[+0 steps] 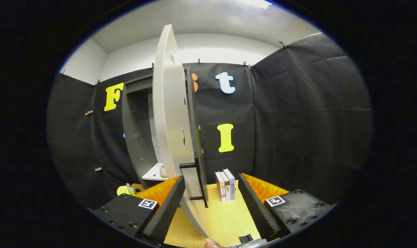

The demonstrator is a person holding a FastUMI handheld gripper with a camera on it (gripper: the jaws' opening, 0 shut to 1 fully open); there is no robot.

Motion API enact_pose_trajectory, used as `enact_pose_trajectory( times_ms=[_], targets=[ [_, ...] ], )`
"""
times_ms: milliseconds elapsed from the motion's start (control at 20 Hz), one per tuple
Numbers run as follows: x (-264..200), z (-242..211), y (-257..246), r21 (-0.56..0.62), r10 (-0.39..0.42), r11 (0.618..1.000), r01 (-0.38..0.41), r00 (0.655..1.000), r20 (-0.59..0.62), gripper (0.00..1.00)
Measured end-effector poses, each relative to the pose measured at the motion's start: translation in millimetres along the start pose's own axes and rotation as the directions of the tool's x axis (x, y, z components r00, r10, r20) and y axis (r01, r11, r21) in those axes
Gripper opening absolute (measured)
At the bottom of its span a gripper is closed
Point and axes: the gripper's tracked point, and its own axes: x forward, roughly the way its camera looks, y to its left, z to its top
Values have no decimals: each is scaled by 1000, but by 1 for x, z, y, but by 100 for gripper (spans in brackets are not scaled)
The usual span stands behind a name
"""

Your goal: Open the shoe cabinet door, grab the shoes and put them into the shoe cabinet, then close the shoe cabinet door.

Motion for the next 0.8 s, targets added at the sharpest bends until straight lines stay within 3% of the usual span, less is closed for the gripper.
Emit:
enact_pose_trajectory(
  times_ms=[500,800],
  targets=[
    [16,-6,7,8,144,990,-144,989,-30,98],
    [17,-12,60,-19,215,976,-216,976,-32,98]
  ],
)
